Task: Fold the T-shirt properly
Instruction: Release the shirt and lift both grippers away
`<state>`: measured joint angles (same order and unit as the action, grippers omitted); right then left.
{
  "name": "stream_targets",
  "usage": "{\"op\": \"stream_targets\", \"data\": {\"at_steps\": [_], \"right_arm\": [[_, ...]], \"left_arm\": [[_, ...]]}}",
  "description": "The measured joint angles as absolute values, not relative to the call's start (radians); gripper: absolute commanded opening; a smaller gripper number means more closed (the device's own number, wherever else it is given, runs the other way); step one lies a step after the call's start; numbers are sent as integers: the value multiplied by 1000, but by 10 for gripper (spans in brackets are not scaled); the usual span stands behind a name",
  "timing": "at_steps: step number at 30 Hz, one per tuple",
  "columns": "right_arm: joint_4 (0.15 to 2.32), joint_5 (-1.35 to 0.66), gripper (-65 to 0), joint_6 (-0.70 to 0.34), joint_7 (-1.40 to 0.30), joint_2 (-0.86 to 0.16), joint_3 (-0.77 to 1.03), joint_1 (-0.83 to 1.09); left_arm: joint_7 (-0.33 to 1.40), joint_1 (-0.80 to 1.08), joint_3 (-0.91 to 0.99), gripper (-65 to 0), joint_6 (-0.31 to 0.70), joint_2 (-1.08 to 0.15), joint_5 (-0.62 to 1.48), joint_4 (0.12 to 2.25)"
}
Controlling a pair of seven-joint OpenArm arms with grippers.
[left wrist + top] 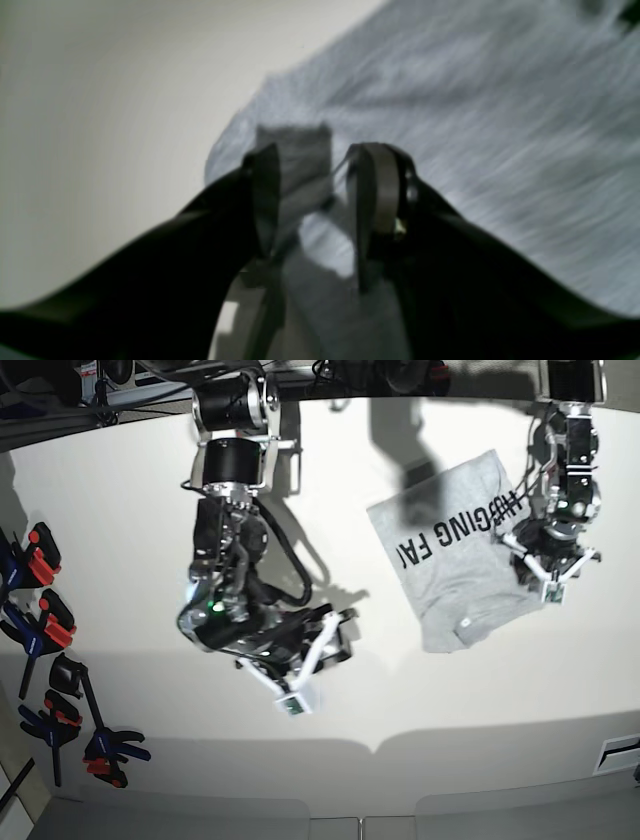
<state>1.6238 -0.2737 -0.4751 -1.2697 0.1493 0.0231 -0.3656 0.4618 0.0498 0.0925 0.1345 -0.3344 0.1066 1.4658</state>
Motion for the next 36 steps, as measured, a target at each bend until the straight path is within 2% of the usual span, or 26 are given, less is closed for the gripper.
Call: {"op": "stream_targets", "data": {"at_steps": [4, 7, 9, 13, 17, 20, 25, 29, 36], "right_arm": [[1624, -331, -394, -488, -1284, 123, 97, -365], [1624, -396, -394, -515, -1284, 101, 142, -363], [1624, -411, -394, -528, -1282, 80, 172, -353], [1627, -472, -394, -570, -1284, 4, 229, -275], [1681, -532, -396, -652, -1279, -60, 277, -134], [1763, -577, -398, -682, -1281, -83, 339, -10], [1961, -651, -399, -690, -1282, -88, 510, 170], [2034, -714, -399, -693, -1287, -109, 616, 343], [2038, -727, -399, -693, -1291, -211, 771, 596]], "left_arm": [[467, 35, 92, -411, 143, -292, 105, 1465], [476, 27, 92, -411, 194, -285, 131, 1466], [533, 25, 91, -411, 196, -285, 137, 1485], [586, 59, 92, -411, 190, -323, 143, 1666], [598, 114, 92, -411, 192, -393, 216, 1949], [649, 170, 93, -411, 188, -413, 220, 2080], [682, 278, 107, -411, 98, -427, 221, 2129], [694, 406, 176, -411, 95, -427, 272, 2159], [744, 620, 384, -415, 109, -427, 352, 2234]]}}
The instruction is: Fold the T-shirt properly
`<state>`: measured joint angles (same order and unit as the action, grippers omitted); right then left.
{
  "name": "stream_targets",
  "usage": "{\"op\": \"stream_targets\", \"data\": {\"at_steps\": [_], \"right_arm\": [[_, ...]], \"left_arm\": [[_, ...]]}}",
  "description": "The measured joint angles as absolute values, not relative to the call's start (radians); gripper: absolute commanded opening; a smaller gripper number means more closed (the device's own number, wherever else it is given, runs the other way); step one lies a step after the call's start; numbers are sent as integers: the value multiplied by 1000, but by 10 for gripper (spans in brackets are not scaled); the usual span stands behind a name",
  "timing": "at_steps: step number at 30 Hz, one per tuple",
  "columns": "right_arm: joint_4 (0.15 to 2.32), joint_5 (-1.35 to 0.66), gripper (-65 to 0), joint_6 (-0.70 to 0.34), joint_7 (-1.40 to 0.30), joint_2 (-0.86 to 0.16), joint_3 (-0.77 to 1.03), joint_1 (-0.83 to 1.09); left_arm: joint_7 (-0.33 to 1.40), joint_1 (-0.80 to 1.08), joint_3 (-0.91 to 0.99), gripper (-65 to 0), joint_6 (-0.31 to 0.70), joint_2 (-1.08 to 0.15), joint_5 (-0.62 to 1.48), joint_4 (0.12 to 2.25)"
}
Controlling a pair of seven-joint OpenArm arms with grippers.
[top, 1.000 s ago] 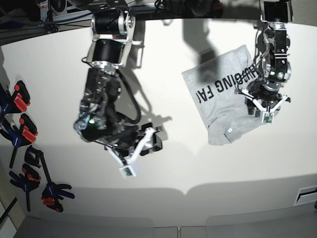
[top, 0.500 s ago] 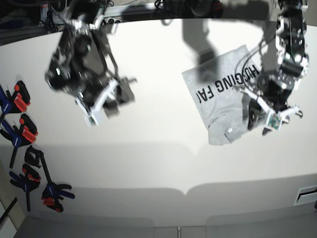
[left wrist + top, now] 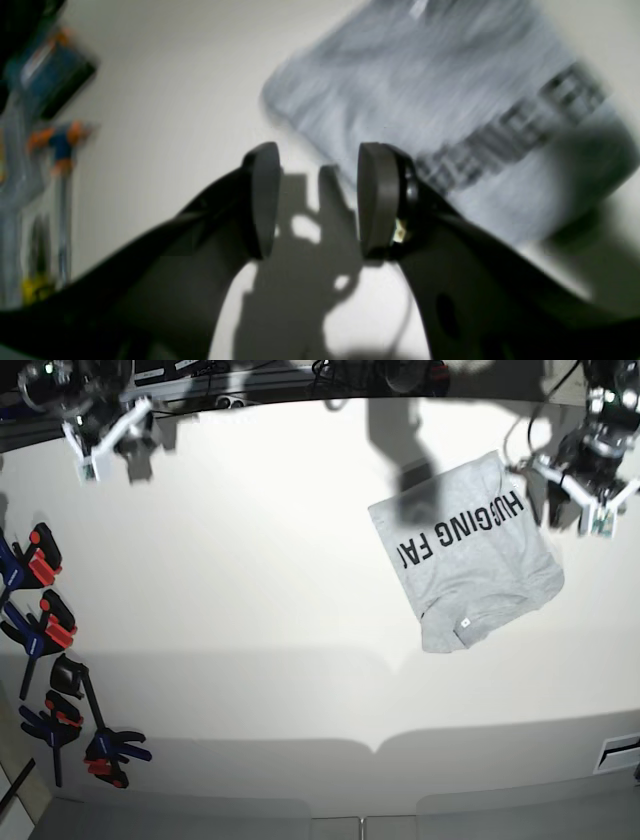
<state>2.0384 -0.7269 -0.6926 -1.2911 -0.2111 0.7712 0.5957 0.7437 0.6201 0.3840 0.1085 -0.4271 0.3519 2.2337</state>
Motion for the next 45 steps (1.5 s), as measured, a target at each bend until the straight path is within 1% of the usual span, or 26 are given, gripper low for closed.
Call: {"op": "stream_targets", "data": {"at_steps": [2, 8, 9, 10, 12, 14, 16, 18, 21, 24, 27, 29, 31, 32, 33, 34, 35, 37, 39, 42, 45], "right_arm": [[2038, -738, -399, -693, -1295, -216, 797, 651], [2040, -850, -399, -693, -1339, -221, 839, 783], [2040, -873, -399, -693, -1372, -220, 837, 818], [2040, -904, -399, -693, -1401, -218, 834, 854], [2040, -958, -399, -693, -1407, -216, 821, 915], [2041, -969, -399, -693, -1400, -219, 804, 962], [2042, -963, -399, -693, -1396, -222, 788, 1006], [2042, -954, -399, -693, -1405, -221, 772, 1042], [2035, -914, -401, -693, -1383, -227, 717, 1067], [1974, -739, -401, -693, -1221, -268, 575, 1064], [1842, -532, -401, -693, -1038, -347, 377, 1059], [1734, -418, -400, -690, -883, -396, 249, 1047], [1611, -367, -400, -690, -699, -430, 133, 1013], [1547, -367, -400, -678, -612, -441, 79, 989], [1481, -370, -400, -643, -552, -444, 29, 957], [1411, -367, -400, -609, -531, -438, -18, 913], [1333, -349, -400, -574, -536, -425, -60, 862], [1161, -292, -400, -544, -530, -395, -136, 756], [997, -284, -400, -530, -512, -366, -195, 645], [780, -286, -400, -533, -506, -323, -275, 496], [638, -288, -400, -531, -506, -298, -340, 386]], "left_arm": [[765, 676, 430, -435, 143, -427, 375, 2249], [814, 865, 467, -435, 228, -427, 430, 2260], [823, 900, 467, -436, 253, -428, 440, 2260], [840, 931, 468, -445, 283, -428, 451, 2260], [883, 1003, 469, -480, 348, -432, 466, 2266], [888, 1087, 470, -504, 369, -431, 487, 2272], [891, 1152, 471, -505, 371, -427, 520, 2273], [859, 1197, 466, -505, 371, -412, 521, 2270], [781, 1237, 416, -504, 373, -392, 519, 2167], [662, 1194, 286, -504, 394, -390, 393, 1961], [587, 1087, 117, -504, 394, -387, 227, 1703], [509, 1011, 16, -504, 394, -382, 162, 1523], [418, 925, -56, -504, 397, -366, 101, 1348], [379, 882, -71, -504, 364, -350, 95, 1265], [352, 835, -73, -504, 310, -323, 96, 1185], [336, 780, -70, -504, 245, -291, 88, 1107], [315, 727, -70, -504, 212, -262, 65, 1030], [236, 627, -70, -504, 166, -219, 23, 886], [226, 537, -71, -504, 157, -176, -12, 762], [294, 431, -72, -504, 163, -133, -49, 618], [312, 363, -73, -504, 163, -129, -50, 537]]}}
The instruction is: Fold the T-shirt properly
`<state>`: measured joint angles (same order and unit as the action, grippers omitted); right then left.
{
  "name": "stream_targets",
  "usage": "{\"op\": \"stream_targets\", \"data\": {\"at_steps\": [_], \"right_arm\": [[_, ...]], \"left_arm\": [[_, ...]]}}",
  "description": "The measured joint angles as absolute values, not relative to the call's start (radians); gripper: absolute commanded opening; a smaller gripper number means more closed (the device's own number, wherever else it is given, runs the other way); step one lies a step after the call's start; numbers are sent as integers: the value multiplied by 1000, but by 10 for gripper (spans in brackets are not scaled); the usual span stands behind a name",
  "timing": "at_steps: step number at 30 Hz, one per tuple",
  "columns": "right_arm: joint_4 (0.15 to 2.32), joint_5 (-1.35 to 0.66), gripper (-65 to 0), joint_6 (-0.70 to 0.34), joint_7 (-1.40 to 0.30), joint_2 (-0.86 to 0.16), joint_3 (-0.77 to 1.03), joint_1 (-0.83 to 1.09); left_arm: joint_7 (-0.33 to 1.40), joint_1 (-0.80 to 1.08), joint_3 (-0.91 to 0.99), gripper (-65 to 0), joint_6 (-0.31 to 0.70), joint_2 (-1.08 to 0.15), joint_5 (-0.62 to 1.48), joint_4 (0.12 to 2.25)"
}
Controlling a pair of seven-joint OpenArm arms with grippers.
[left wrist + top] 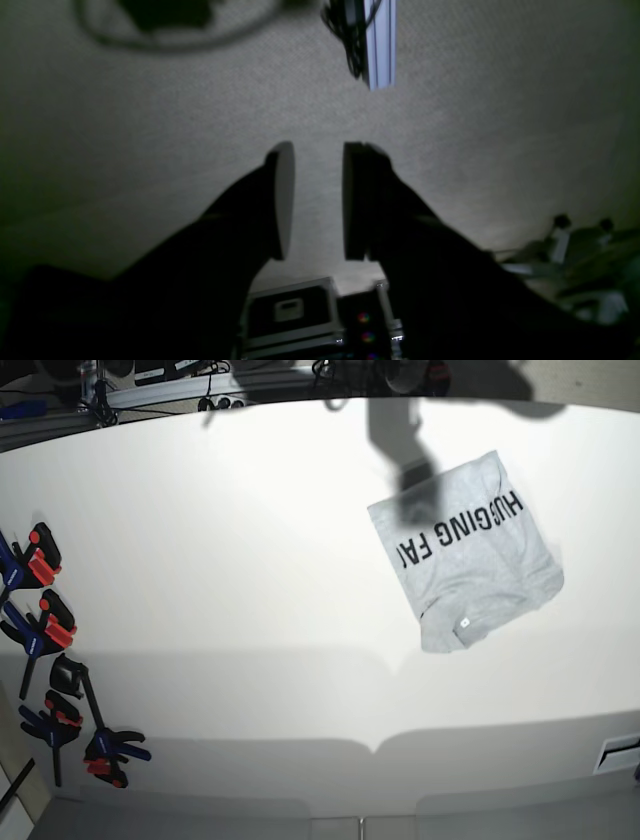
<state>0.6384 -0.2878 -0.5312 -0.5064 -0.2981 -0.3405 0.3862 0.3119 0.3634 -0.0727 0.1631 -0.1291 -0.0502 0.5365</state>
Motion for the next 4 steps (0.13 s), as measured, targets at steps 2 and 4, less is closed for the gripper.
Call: {"op": "stream_targets", "data": {"at_steps": [2, 4], "right_arm": [[601, -288, -400, -530, -503, -297, -376, 345], [596, -287, -400, -530, -502, -300, -403, 329]], "left_arm": [[310, 340, -73, -504, 158, -137, -50, 524], [305, 329, -72, -504, 131, -144, -50, 524]]}}
